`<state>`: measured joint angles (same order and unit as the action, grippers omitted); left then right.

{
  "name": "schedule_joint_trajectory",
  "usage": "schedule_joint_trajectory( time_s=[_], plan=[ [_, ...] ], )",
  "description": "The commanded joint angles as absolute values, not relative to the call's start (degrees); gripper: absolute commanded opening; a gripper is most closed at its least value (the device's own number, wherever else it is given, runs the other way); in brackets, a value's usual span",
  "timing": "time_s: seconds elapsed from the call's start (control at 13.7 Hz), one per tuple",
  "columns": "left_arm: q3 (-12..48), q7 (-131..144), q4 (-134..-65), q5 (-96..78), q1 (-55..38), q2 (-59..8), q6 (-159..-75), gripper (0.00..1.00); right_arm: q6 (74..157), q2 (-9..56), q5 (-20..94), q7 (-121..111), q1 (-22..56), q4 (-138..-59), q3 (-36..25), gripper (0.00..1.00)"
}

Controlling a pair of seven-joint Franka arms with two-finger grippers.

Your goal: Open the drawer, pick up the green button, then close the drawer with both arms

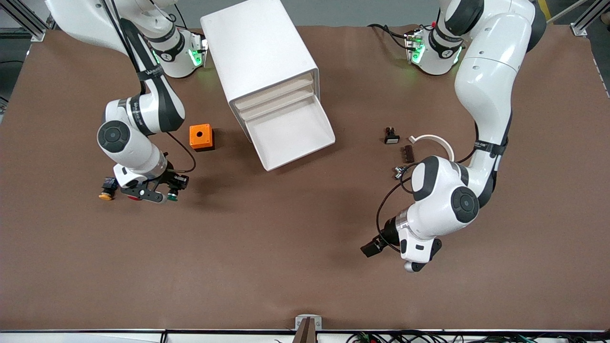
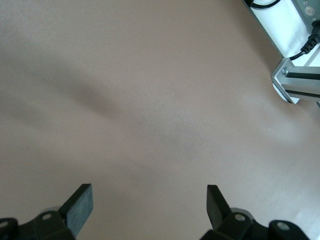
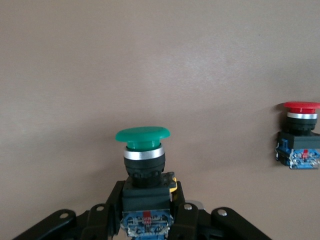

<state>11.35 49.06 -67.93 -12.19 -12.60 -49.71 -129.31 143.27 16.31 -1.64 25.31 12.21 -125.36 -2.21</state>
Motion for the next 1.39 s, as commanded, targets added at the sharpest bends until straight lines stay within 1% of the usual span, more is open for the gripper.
schedule_joint_trajectory(
  time_s=[0.0, 0.22, 0.37, 0.73, 0.88, 0.95, 1.31],
  plan=[
    [11.2, 49.6, -69.3, -9.2, -13.4, -48.0, -126.6, 1.0, 148.3, 14.1, -2.8, 23.0, 9.3, -130.5, -1.1, 0.0],
    [11.3, 53.8, -69.4, -4.9, -15.4, -46.9, -122.0, 1.0, 150.5, 14.3, -2.8, 19.6, 6.6, -131.9, -1.1, 0.0],
    [11.6, 58.8, -70.1, -1.0, -17.7, -46.4, -121.7, 1.0, 152.3, 14.6, -2.8, 19.3, 5.8, -132.9, -1.1, 0.0],
    [11.6, 70.1, -70.8, 2.3, -24.2, -46.7, -121.6, 1.0, 152.8, 15.5, -2.8, 19.2, 4.2, -132.9, -1.1, 0.0],
    [11.9, 71.2, -72.2, 2.3, -25.8, -46.3, -119.2, 1.0, 153.3, 16.3, -2.8, 19.2, 4.0, -132.9, -1.1, 0.0],
    [11.9, 71.2, -72.2, 2.2, -27.1, -46.4, -116.9, 1.0, 153.4, 16.4, -2.8, 19.2, 4.0, -132.9, -1.1, 0.0],
    [12.0, 70.6, -73.4, 2.3, -30.5, -46.5, -111.2, 1.0, 153.7, 16.8, -2.8, 19.0, 3.9, -132.9, -1.1, 0.0]
  ],
)
